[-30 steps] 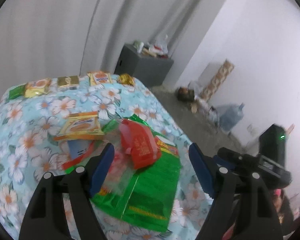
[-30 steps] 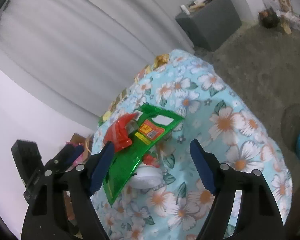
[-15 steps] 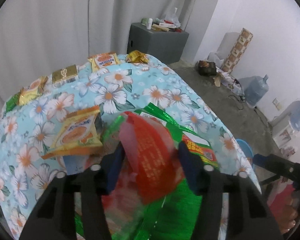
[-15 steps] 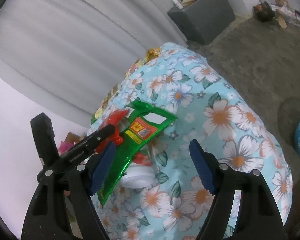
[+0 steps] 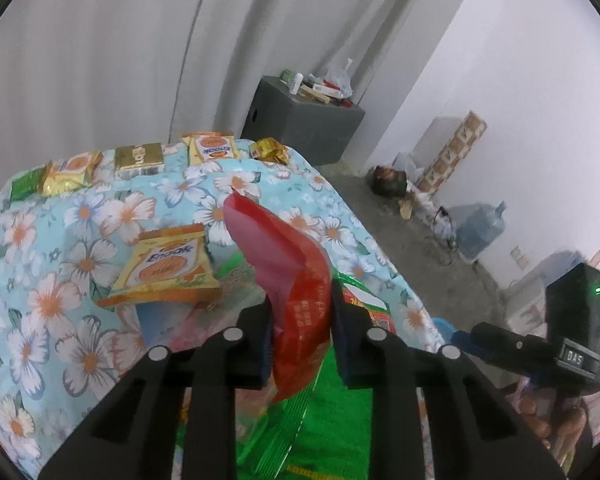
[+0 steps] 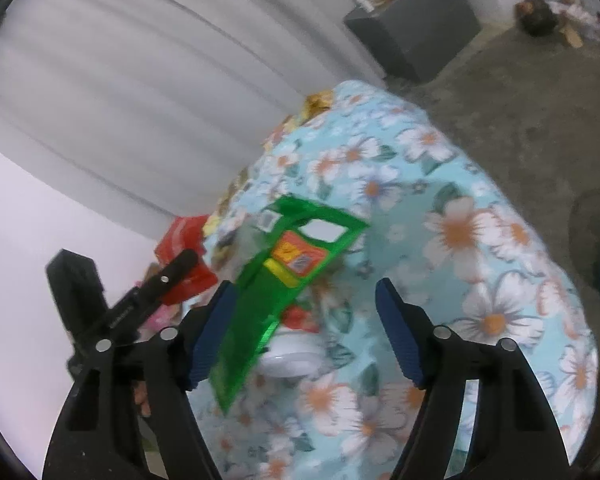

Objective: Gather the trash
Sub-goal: 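Grasp the red wrapper with the left tool while the right tool grasps the clear plastic bag, then carry red wrapper and plastic bag over the wastebasket and open both tools, then move both tools back to the bed, then grasp the yellow Enaak wrapper with the left tool while the right tool grasps the green bag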

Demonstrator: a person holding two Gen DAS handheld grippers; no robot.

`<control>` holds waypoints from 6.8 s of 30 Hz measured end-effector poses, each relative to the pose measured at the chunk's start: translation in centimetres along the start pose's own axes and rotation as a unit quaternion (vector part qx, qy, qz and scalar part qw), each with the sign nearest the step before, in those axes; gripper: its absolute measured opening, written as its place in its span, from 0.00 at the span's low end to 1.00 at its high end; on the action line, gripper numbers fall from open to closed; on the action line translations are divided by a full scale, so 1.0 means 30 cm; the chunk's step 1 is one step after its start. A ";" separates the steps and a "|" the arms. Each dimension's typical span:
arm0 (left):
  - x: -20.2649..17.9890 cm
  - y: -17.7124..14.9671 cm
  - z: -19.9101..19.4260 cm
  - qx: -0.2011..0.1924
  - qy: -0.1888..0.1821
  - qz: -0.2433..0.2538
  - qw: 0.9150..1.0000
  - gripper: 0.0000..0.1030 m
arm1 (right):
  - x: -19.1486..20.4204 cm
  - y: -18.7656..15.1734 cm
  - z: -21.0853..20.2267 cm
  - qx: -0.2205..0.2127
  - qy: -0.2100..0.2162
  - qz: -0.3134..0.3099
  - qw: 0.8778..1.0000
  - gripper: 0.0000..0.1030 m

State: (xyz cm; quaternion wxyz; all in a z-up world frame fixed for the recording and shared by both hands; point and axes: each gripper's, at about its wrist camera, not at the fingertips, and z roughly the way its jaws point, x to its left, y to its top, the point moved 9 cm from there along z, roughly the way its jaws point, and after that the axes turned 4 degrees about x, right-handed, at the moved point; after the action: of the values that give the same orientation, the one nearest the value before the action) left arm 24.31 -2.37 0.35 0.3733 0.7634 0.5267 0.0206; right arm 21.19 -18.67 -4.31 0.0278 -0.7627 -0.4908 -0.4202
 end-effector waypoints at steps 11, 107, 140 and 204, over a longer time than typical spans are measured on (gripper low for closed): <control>0.138 -0.058 -0.138 -0.042 0.022 -0.053 0.997 0.20 | 0.175 0.017 0.145 0.074 0.101 0.002 0.992 0.52; -1.318 -0.332 0.620 0.224 -0.179 0.259 0.923 0.19 | -0.998 -0.025 -0.833 -0.261 -0.036 0.268 0.927 0.03; -1.496 -0.561 1.208 0.324 -0.098 0.289 0.896 0.64 | -1.684 -0.212 -0.663 -0.212 -0.160 0.428 0.864 0.51; 0.447 -0.043 0.017 0.032 -0.093 -0.324 0.941 0.80 | -0.064 -0.004 -0.015 0.038 0.039 0.008 0.999 0.75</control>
State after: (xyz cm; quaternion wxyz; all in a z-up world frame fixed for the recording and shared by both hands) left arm 29.46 8.56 -5.63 0.3824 0.5619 0.7085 -0.1900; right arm 20.51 -20.21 -5.35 0.0789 -0.7485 -0.4983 -0.4303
